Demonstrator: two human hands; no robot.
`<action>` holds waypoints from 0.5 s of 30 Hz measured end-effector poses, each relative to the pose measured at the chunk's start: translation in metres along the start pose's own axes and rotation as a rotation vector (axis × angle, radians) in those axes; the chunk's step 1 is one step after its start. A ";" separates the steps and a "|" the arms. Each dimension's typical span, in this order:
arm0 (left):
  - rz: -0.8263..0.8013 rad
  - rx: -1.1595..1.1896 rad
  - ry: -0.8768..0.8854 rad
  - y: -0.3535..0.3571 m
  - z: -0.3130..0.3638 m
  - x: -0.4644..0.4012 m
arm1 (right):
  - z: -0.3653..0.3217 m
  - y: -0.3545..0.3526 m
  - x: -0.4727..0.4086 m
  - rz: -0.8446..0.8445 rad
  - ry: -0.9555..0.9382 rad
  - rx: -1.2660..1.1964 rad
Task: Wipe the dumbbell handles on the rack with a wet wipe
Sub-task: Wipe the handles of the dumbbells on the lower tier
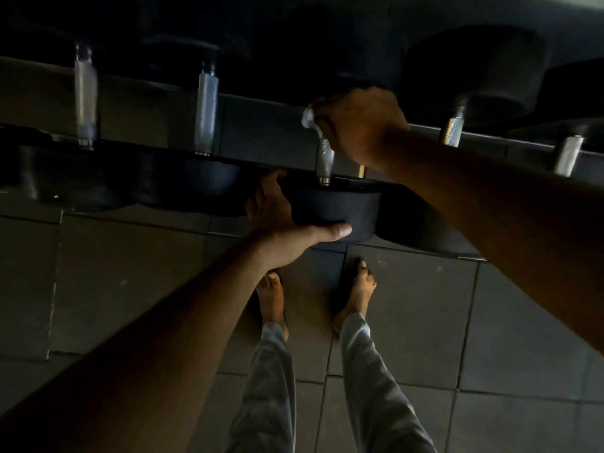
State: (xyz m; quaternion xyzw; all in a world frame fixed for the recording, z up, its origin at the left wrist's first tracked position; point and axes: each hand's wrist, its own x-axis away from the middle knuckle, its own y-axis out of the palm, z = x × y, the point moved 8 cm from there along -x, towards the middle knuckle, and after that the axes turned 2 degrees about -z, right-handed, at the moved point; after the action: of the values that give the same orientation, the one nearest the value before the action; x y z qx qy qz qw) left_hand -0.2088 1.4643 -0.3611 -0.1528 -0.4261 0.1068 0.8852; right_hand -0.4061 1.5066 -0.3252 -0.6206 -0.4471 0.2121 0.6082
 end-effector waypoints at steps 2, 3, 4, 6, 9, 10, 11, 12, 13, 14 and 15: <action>0.000 0.053 -0.023 0.000 -0.007 0.001 | -0.003 0.004 -0.003 -0.058 -0.018 -0.007; 0.000 0.065 -0.023 0.000 -0.008 0.001 | -0.002 0.007 -0.005 -0.081 -0.015 -0.019; 0.002 0.068 -0.023 0.001 -0.008 0.001 | -0.002 0.008 -0.007 -0.095 -0.009 -0.026; 0.008 0.064 -0.025 0.000 -0.008 0.000 | -0.004 0.010 -0.008 -0.127 -0.013 -0.014; 0.005 0.070 -0.010 -0.001 -0.008 -0.001 | -0.012 0.012 -0.012 -0.238 -0.065 0.034; 0.005 0.073 -0.005 -0.001 -0.008 0.000 | -0.013 0.016 -0.013 -0.285 -0.072 0.063; 0.006 0.076 0.000 -0.002 -0.007 0.000 | -0.014 0.019 -0.014 -0.332 -0.070 0.098; 0.006 0.076 0.003 -0.002 -0.007 0.000 | -0.014 0.024 -0.014 -0.366 -0.078 0.098; 0.004 0.078 0.006 -0.001 -0.007 0.000 | -0.015 0.025 -0.014 -0.383 -0.081 0.088; 0.002 0.077 0.008 -0.001 -0.007 0.000 | -0.016 0.027 -0.013 -0.379 -0.090 0.068; 0.004 0.073 0.014 -0.001 -0.007 0.000 | -0.021 0.025 -0.011 -0.382 -0.094 0.056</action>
State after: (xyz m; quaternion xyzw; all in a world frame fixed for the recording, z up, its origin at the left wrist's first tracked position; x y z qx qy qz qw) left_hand -0.2032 1.4622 -0.3649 -0.1219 -0.4156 0.1230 0.8929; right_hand -0.3875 1.4891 -0.3484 -0.4969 -0.5787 0.1341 0.6327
